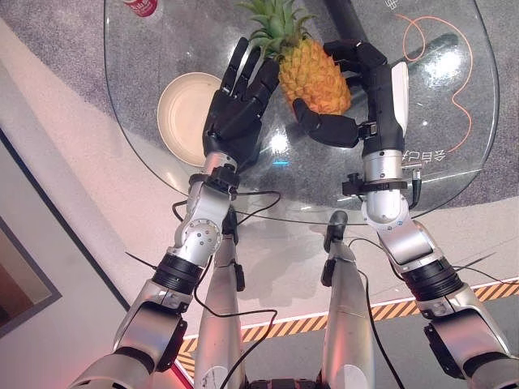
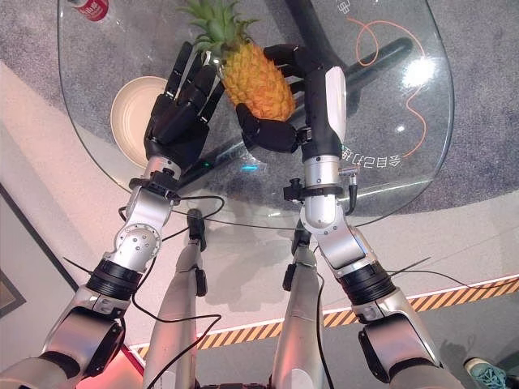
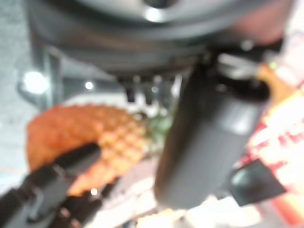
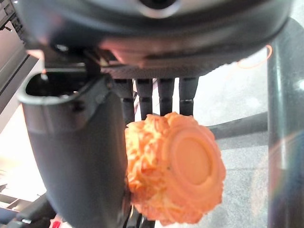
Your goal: Pick up the fruit to the plate
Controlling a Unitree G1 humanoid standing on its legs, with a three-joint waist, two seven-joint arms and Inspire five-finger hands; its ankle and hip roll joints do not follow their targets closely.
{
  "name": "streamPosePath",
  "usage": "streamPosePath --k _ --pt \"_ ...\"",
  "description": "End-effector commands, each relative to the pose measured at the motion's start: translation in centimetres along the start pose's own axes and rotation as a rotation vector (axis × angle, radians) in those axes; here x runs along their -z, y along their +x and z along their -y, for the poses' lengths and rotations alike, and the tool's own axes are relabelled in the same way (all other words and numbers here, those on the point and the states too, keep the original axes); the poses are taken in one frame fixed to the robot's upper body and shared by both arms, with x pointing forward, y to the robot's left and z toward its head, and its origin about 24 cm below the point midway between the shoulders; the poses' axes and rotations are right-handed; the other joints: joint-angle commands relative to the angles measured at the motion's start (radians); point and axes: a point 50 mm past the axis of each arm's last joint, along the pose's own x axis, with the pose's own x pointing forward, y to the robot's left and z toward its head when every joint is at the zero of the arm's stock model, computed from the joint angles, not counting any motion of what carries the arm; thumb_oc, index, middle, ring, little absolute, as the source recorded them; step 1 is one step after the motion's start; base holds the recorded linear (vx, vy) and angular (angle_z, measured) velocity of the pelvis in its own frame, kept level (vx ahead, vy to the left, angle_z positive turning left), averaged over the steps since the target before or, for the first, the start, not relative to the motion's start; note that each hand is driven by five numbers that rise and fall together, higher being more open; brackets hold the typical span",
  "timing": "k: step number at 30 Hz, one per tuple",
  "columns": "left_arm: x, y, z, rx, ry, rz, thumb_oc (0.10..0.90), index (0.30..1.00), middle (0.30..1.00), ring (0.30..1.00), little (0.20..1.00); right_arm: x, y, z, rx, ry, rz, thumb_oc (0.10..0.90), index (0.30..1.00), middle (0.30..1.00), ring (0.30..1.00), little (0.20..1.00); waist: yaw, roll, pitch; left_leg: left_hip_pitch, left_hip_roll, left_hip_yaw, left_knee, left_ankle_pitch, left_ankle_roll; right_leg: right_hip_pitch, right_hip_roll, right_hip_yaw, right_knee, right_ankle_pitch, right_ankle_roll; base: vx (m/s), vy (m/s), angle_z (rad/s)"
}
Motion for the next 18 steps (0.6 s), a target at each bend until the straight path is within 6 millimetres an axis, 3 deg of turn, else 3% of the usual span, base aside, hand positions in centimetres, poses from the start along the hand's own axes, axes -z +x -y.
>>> streamPosePath --k 1,18 --pt "-3.9 1.8 6.6 0.252 0.058 0.227 0.800 0.900 0.900 0.900 0.900 -6.9 2.2 0.7 0.024 0.082 0.335 0.100 0.300 0.300 0.300 0.200 0.004 -0.018 -0.014 0.035 -0.015 0.019 0.060 -0.093 0.030 0.066 0.013 -0.069 -0.147 0.100 -0.028 0.00 0.000 0.00" --pt "-5.0 1.5 6.0 0.113 0.123 0.352 0.800 0.900 0.900 0.900 0.900 -7.1 2.3 0.6 0.010 0.081 0.344 0.100 0.300 0.300 0.300 0.200 0.010 -0.020 -0.014 0.030 -0.020 0.013 0.056 -0.085 0.028 0.064 0.015 -0.074 -0.148 0.101 -0.028 0.00 0.000 0.00"
